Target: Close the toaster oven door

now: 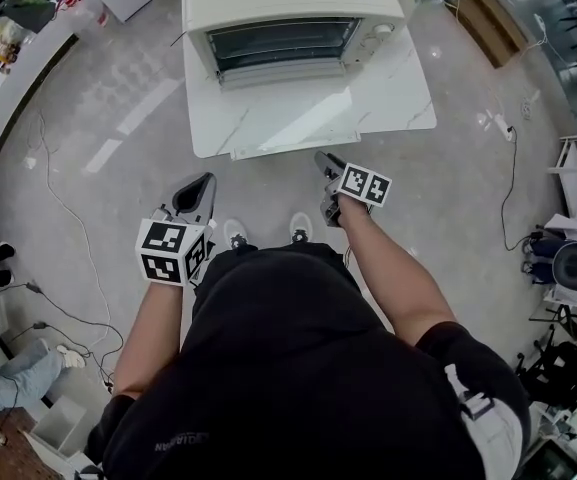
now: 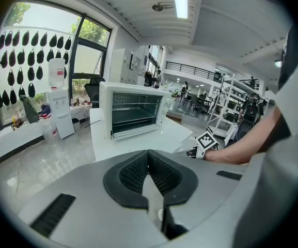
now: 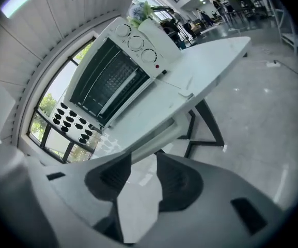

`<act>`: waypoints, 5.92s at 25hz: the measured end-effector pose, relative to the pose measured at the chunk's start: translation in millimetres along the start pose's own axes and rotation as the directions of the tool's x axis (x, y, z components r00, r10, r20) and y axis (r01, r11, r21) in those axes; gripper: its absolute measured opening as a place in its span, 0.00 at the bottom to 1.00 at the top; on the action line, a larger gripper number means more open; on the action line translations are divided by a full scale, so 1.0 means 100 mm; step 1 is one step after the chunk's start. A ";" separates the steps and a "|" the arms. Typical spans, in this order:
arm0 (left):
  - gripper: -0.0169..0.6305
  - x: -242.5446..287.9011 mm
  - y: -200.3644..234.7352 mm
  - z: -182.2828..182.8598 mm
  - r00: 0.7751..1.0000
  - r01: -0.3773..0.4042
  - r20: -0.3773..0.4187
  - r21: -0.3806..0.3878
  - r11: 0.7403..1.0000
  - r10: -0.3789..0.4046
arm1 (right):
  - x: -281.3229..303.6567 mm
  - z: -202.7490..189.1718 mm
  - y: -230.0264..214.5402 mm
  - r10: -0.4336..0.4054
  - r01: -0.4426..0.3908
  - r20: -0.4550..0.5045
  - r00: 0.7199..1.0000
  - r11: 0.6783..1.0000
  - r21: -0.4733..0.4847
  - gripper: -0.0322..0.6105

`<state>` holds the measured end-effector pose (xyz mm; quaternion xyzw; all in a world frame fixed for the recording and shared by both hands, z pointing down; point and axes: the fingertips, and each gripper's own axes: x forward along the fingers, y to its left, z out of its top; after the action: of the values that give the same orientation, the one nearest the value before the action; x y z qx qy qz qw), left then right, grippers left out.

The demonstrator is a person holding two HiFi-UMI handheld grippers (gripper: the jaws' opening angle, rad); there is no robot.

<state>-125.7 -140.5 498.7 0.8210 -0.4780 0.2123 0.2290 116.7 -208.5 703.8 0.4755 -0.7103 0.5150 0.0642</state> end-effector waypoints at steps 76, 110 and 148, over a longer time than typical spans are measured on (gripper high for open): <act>0.03 -0.04 0.08 0.25 0.999 0.010 0.051 -0.003 1.000 -0.010 | -0.21 1.35 1.18 0.352 -0.494 0.429 0.832 0.823 0.281 0.26; 0.03 -0.03 0.25 0.36 0.997 -0.019 0.068 -0.022 1.000 0.021 | -0.08 2.14 1.66 0.419 -0.557 0.467 0.779 0.805 0.206 0.23; 0.03 -0.07 0.33 0.30 0.997 -0.043 0.062 -0.029 0.999 0.045 | 0.14 2.59 1.89 0.438 -0.575 0.475 0.763 0.795 0.191 0.24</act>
<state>-153.8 -167.2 476.2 0.8132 -0.5058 0.1849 0.2207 72.2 -419.3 465.4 0.3625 -0.7151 0.5121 -0.3082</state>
